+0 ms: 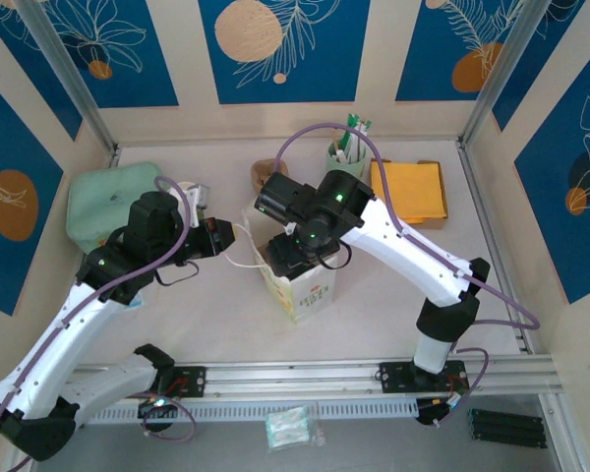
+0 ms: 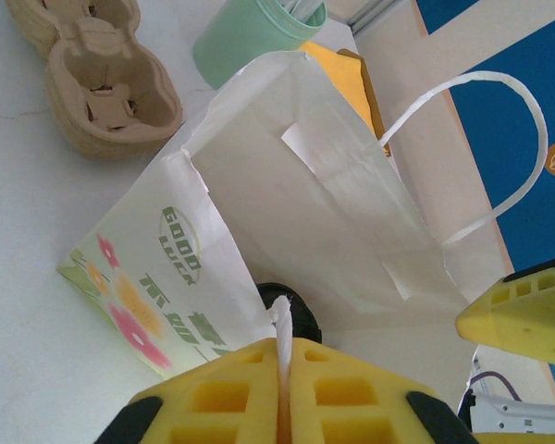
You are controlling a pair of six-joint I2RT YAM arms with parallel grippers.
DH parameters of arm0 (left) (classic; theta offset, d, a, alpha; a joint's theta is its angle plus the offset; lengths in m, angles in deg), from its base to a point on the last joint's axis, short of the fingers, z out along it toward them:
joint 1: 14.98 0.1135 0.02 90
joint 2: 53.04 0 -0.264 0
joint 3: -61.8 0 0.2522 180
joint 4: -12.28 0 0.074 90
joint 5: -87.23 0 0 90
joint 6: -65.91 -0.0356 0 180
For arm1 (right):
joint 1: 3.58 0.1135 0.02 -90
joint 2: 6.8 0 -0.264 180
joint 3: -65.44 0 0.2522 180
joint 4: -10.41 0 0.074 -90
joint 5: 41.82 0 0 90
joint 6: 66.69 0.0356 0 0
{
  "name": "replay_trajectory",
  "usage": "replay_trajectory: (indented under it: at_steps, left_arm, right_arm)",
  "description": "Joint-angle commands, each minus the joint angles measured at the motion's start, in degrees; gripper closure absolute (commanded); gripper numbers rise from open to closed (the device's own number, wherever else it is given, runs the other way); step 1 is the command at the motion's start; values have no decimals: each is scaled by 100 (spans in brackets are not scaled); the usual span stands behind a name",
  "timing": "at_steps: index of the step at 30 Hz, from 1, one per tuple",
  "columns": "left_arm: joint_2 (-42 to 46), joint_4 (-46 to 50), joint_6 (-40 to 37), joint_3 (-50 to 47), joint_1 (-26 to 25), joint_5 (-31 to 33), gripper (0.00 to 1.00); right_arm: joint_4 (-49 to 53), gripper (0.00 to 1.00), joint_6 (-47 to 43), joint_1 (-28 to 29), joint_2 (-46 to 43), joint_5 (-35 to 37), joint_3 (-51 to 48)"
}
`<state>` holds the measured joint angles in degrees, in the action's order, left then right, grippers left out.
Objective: Pack the takeout coffee
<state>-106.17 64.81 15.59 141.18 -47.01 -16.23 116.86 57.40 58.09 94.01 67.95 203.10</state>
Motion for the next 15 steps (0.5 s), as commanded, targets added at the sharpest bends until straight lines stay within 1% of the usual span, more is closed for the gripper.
replay_trajectory:
  at_steps: [1, 3, 10, 15]
  left_arm:
    - [-5, -62, -156, 126, -40, 45, 84]
    - [-4, -44, -165, 173, -36, 45, 81]
    - [46, 45, -197, 337, -37, 60, 64]
    - [86, 146, -214, 490, -38, 94, 49]
  right_arm:
    - [215, 26, 120, 61, -168, 88, 101]
    - [220, 26, 124, 60, -191, 96, 100]
    - [221, 26, 150, 79, -280, 140, 159]
    - [221, 26, 149, 82, -362, 159, 293]
